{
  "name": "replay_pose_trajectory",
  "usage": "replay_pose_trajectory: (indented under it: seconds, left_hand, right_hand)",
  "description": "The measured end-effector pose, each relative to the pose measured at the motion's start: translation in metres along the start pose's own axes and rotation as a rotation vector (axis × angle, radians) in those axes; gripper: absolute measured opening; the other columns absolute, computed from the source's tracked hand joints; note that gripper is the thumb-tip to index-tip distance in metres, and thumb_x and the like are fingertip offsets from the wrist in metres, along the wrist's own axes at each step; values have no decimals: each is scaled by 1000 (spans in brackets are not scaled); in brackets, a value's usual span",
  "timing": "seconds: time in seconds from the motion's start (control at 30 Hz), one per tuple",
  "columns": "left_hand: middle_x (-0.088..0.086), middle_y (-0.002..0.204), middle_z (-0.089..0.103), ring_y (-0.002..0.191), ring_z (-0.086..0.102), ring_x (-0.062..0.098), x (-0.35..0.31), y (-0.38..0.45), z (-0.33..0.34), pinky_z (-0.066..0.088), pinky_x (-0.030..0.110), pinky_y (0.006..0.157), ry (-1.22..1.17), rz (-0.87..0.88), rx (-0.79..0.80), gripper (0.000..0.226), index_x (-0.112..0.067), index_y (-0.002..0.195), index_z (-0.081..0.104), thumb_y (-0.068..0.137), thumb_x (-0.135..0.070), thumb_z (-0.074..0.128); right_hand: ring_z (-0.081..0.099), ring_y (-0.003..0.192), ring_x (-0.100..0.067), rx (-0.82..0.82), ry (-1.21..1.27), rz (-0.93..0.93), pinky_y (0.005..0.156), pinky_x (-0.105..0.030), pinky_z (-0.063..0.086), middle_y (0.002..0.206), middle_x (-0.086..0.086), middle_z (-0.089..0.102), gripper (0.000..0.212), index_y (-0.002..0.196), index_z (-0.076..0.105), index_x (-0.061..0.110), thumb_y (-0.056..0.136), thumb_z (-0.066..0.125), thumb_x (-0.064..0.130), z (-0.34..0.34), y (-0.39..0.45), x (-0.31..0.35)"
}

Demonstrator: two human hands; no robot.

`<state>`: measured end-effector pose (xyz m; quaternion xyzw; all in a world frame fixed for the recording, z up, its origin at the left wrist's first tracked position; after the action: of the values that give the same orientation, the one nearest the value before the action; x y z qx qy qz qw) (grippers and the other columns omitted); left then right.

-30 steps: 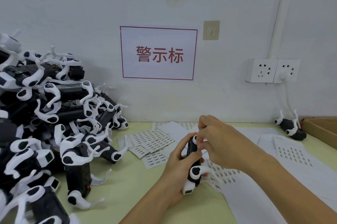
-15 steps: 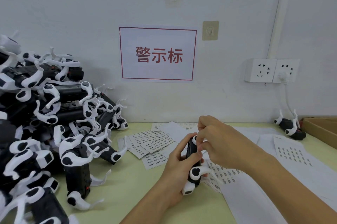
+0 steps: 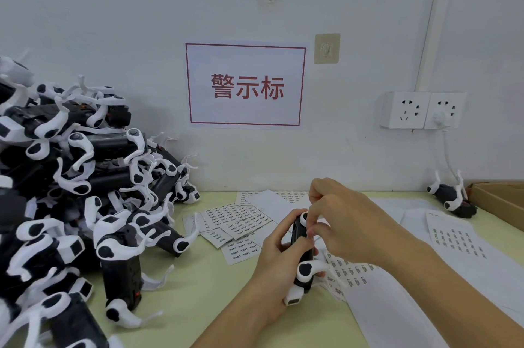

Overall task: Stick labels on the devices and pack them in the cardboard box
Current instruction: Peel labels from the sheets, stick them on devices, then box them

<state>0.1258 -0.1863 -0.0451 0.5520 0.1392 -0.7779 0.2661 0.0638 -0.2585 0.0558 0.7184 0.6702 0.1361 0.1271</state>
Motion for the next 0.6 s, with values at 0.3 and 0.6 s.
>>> replay_pose_trajectory:
  seconds: [0.3, 0.6]
  left_hand:
    - [14, 80, 58, 66, 56, 28, 1, 1, -1, 57, 41, 74, 15, -1, -11, 46, -39, 119, 68, 90, -4, 59]
    - [13, 80, 56, 69, 53, 29, -2, -1, 0, 58, 44, 78, 11, -9, -2, 43, -39, 109, 72, 92, -3, 57]
  right_hand:
    - [34, 83, -6, -43, -43, -15, 68, -22, 33, 91, 16, 34, 12, 90, 75, 31, 91, 63, 31, -2, 0, 1]
    - [31, 84, -7, -43, -103, -33, 68, -22, 27, 91, 15, 32, 12, 93, 73, 30, 93, 62, 31, -1, 0, 4]
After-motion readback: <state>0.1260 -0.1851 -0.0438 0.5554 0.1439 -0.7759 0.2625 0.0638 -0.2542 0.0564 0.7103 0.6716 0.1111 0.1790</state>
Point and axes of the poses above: each hand's wrist, its own y-axis towards the middle knuckle, its own z-axis out of the palm, x = y × z, the point moved 6 cm from there along y, towards the middle knuckle
